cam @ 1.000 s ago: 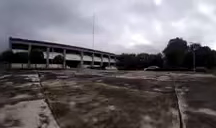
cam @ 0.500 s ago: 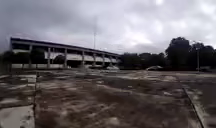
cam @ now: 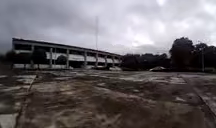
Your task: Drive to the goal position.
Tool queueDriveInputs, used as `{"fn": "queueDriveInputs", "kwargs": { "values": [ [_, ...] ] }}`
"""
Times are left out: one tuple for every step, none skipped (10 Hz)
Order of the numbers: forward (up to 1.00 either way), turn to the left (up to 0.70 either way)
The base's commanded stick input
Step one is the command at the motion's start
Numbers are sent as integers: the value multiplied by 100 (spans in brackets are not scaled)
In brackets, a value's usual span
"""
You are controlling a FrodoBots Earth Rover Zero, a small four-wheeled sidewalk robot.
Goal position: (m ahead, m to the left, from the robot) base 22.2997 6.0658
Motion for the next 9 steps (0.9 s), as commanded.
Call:
{"fn": "queueDriveInputs", "kwargs": {
  "values": [
    [70, 0],
    [70, 0],
    [70, 0],
    [70, 0],
    [70, 0],
    [70, 0],
    [70, 0],
    [70, 0],
    [70, 0]
  ]
}}
